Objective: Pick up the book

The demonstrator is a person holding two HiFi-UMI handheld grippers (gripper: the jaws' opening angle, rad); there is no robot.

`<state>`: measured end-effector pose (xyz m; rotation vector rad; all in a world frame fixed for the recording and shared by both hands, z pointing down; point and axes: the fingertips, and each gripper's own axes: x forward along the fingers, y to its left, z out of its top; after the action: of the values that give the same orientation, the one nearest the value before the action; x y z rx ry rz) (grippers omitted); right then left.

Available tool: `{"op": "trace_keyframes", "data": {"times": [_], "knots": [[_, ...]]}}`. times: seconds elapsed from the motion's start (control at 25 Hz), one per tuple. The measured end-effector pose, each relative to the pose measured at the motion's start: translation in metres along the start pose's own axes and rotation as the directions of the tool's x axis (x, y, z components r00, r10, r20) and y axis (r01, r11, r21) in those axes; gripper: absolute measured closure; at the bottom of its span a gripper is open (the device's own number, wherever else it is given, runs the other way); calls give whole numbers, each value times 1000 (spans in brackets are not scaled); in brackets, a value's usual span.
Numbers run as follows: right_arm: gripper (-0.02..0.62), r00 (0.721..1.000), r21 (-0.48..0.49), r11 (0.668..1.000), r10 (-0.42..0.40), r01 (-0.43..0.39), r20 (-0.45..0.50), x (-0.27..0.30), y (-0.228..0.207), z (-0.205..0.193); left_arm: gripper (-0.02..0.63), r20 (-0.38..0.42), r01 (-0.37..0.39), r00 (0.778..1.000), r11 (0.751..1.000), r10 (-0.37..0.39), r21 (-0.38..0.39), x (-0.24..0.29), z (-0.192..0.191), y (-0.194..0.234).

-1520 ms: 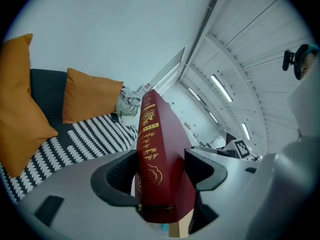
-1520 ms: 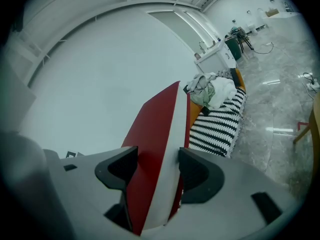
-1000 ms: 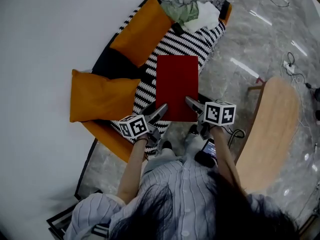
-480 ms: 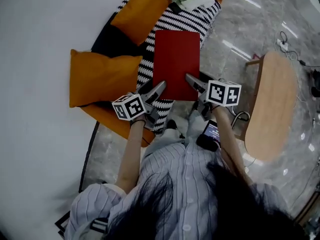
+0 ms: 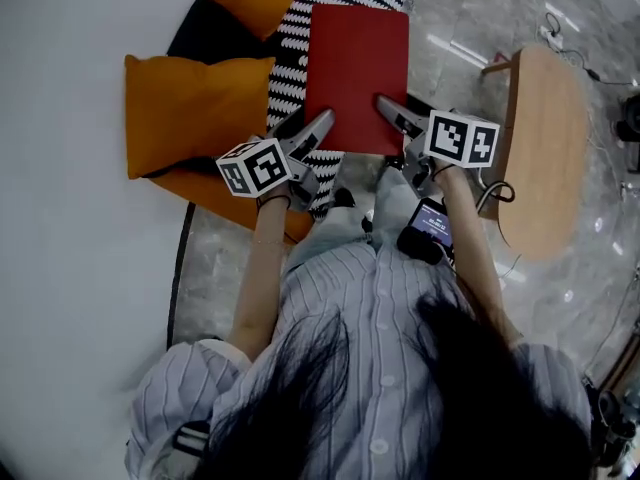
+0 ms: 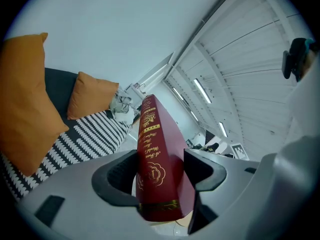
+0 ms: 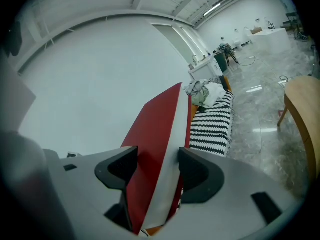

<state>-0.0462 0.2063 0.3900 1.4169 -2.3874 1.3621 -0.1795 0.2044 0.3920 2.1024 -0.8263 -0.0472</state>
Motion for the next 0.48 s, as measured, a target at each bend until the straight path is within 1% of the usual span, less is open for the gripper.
{"op": "trace_keyframes", "data": {"times": [0.24,0.36,0.48], "knots": [[319,999,10,999,-30,30,12,-10,6,4,304,-33,20,999,1000,-21,-12,0,5,-8],[319,999,3,999,-35,34,22,-19,9,-3,304,-32,28,999,1000,-28,-6,-6,-3,-14],[319,999,-10,999,-38,38,25,-19,4,-4,305,-40,40,998,999,-40,-16,0,-8,-15]]}}
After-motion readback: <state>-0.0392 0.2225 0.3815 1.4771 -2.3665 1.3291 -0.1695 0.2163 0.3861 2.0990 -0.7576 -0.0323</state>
